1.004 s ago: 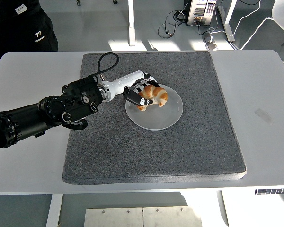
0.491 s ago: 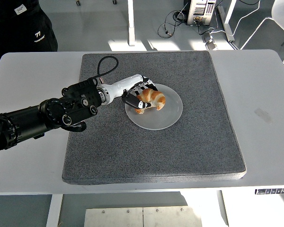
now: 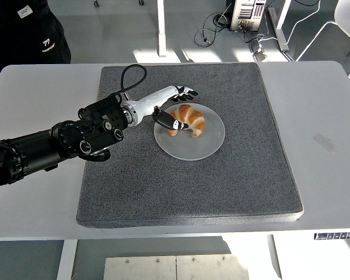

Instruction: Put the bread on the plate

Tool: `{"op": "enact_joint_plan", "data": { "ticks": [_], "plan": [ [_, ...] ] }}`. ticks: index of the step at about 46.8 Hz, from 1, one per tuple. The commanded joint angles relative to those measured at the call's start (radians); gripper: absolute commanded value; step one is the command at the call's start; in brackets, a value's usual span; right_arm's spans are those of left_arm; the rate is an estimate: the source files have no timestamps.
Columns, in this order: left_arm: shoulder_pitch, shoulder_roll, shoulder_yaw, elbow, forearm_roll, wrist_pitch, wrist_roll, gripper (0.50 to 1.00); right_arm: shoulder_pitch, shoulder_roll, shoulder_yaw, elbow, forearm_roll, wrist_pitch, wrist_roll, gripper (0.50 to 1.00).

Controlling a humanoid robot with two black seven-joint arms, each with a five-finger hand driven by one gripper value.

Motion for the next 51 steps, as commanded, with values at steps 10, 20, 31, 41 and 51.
{"op": "enact_joint_plan", "data": {
  "ticks": [10,20,31,41,51],
  "plan": [
    [-0.006,-0.002,-0.029,-0.002,-0.013,0.015,0.0,0.887,0.0,0.0,0.0,0.0,0.0,0.0,0.0,1.0],
    [-0.013,0.001,-0.075,-0.005,-0.017,0.034,0.0,0.887,0.0,0.0,0.0,0.0,0.0,0.0,0.0,1.0],
    [-0.021,0.026,-0.121,-0.008,-0.042,0.061,0.0,0.889,0.0,0.0,0.0,0.0,0.0,0.0,0.0,1.0],
    [-0.021,0.078,-0.158,-0.01,-0.143,0.071,0.0,0.892,0.0,0.0,0.0,0.0,0.0,0.0,0.0,1.0],
    [-0.015,0.121,-0.242,-0.01,-0.232,0.097,-0.002,0.893,0.0,0.0,0.0,0.0,0.0,0.0,0.0,1.0]
  ]
}}
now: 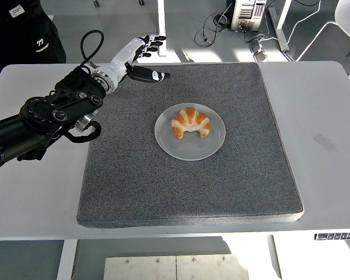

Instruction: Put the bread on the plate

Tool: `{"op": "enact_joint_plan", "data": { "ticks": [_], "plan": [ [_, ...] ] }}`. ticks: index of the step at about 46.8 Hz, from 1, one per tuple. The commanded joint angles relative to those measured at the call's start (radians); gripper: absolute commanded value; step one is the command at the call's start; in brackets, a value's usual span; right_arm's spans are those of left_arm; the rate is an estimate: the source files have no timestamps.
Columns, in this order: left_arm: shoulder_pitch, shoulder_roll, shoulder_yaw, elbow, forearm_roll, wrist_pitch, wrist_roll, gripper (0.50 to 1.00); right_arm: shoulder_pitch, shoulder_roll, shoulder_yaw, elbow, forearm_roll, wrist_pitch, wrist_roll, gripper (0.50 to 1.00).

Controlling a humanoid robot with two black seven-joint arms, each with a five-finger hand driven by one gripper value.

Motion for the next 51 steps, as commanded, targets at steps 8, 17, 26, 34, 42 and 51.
{"op": "enact_joint_plan", "data": {
  "ticks": [8,17,26,34,42,51],
  "plan": [
    [0.027,0.022,-0.149,0.001,-0.082,0.004,-0.003,0.895,0.0,0.0,0.0,0.0,0.0,0.0,0.0,1.0],
    [0.093,0.033,-0.346,0.001,-0.111,0.004,-0.002,0.908,0.0,0.0,0.0,0.0,0.0,0.0,0.0,1.0],
    [0.171,0.025,-0.539,0.0,-0.114,0.003,-0.002,0.922,0.0,0.0,0.0,0.0,0.0,0.0,0.0,1.0],
    [0.224,0.022,-0.65,-0.002,-0.114,0.001,0.0,0.931,0.0,0.0,0.0,0.0,0.0,0.0,0.0,1.0],
    [0.236,0.023,-0.7,-0.006,-0.114,0.001,0.0,0.946,0.0,0.0,0.0,0.0,0.0,0.0,0.0,1.0],
    [0.236,0.028,-0.742,-0.011,-0.156,0.0,0.0,0.949,0.0,0.0,0.0,0.0,-0.002,0.0,0.0,1.0]
  ]
}}
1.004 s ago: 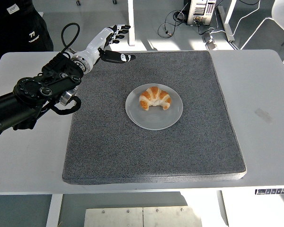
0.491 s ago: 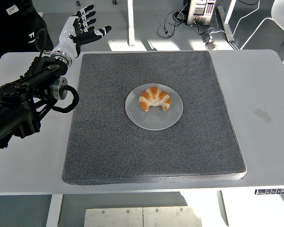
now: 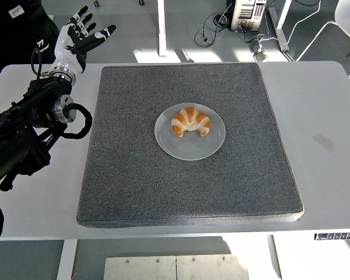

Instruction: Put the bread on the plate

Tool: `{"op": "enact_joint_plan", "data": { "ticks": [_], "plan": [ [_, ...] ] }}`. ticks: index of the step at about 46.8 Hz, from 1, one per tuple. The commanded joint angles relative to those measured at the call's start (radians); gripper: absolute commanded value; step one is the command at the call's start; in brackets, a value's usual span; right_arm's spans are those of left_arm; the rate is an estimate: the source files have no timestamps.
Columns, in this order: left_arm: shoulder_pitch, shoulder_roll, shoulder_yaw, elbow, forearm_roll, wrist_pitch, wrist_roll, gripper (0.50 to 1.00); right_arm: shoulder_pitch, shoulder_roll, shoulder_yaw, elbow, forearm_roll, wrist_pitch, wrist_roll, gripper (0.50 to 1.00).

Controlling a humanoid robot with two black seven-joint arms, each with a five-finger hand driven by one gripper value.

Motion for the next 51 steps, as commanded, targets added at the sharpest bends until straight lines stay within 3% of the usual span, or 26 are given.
{"op": "enact_joint_plan", "data": {
  "ticks": [1,22,35,42,51],
  "plan": [
    [0.0,0.002,-0.012,-0.001,-0.023,0.001,0.0,0.949,0.0,0.0,0.0,0.0,0.0,0.0,0.0,1.0],
    [0.017,0.085,-0.052,-0.001,-0.029,-0.007,0.003,0.955,0.0,0.0,0.0,0.0,0.0,0.0,0.0,1.0],
    [0.018,0.143,-0.061,0.0,-0.051,-0.059,0.013,0.957,0.0,0.0,0.0,0.0,0.0,0.0,0.0,1.0],
    [0.043,0.177,-0.057,0.0,-0.057,-0.076,0.068,0.955,0.0,0.0,0.0,0.0,0.0,0.0,0.0,1.0],
    [0.049,0.212,-0.06,0.002,-0.058,-0.088,0.072,0.955,0.0,0.0,0.0,0.0,0.0,0.0,0.0,1.0]
  ]
}}
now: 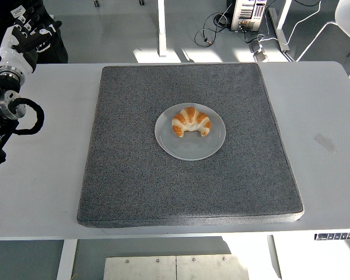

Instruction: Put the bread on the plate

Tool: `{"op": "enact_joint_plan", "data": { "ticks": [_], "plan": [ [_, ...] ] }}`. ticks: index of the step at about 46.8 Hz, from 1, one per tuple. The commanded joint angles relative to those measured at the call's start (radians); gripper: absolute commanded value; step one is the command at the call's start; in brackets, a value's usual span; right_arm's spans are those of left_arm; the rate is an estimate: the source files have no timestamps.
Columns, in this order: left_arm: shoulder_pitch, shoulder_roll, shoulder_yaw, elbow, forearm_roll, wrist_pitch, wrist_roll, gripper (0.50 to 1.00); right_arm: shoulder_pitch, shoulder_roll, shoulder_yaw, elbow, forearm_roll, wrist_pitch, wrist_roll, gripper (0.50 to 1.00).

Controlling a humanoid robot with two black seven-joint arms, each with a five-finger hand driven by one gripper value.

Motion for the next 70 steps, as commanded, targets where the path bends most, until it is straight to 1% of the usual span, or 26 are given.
{"op": "enact_joint_plan", "data": {
  "ticks": [1,6,19,22,26,32,36,40,43,48,51,57,70],
  "plan": [
    [0.004,0.021,-0.004,0.001,-0.001,-0.012,0.001,0.955,0.0,0.0,0.0,0.0,0.0,0.0,0.0,1.0],
    [0.009,0.037,-0.004,0.004,-0.032,-0.026,0.001,0.955,0.0,0.0,0.0,0.0,0.0,0.0,0.0,1.0],
    [0.016,0.038,-0.001,0.006,-0.04,-0.022,-0.002,0.957,0.0,0.0,-0.012,0.002,-0.001,0.006,0.0,1.0],
    [0.019,0.035,0.0,0.004,-0.04,-0.02,-0.002,0.957,-0.002,0.0,-0.007,0.028,-0.005,0.008,0.0,1.0],
    [0.023,0.038,-0.007,0.003,-0.043,-0.02,-0.002,0.957,-0.026,0.0,-0.011,0.092,-0.006,0.008,0.0,1.0],
    [0.038,0.037,-0.043,0.003,-0.09,-0.028,-0.002,0.957,-0.029,0.0,0.0,0.083,-0.006,0.0,0.0,1.0],
    [0.042,0.024,-0.055,0.003,-0.11,-0.029,-0.002,0.957,-0.022,0.0,-0.001,0.058,-0.006,0.0,0.0,1.0],
    [0.044,-0.009,-0.083,0.006,-0.139,-0.035,-0.005,0.957,-0.022,0.0,-0.001,0.046,-0.006,0.002,0.0,1.0],
    [0.055,-0.037,-0.116,0.006,-0.17,-0.042,-0.018,0.958,-0.026,0.0,-0.003,0.048,-0.006,0.006,0.0,1.0],
    [0.061,-0.078,-0.173,0.004,-0.178,-0.048,-0.045,0.968,-0.025,0.0,-0.001,0.058,-0.006,0.008,0.0,1.0],
    [0.062,-0.097,-0.188,0.006,-0.178,-0.049,-0.053,0.969,-0.025,0.0,-0.001,0.06,-0.006,0.008,0.0,1.0],
    [0.062,-0.108,-0.201,0.006,-0.178,-0.049,-0.068,0.971,-0.025,0.0,0.0,0.058,0.0,0.008,0.0,1.0],
    [0.059,-0.106,-0.202,0.006,-0.176,-0.048,-0.07,0.972,-0.018,0.0,0.008,0.043,0.0,0.002,0.0,1.0]
  ]
}}
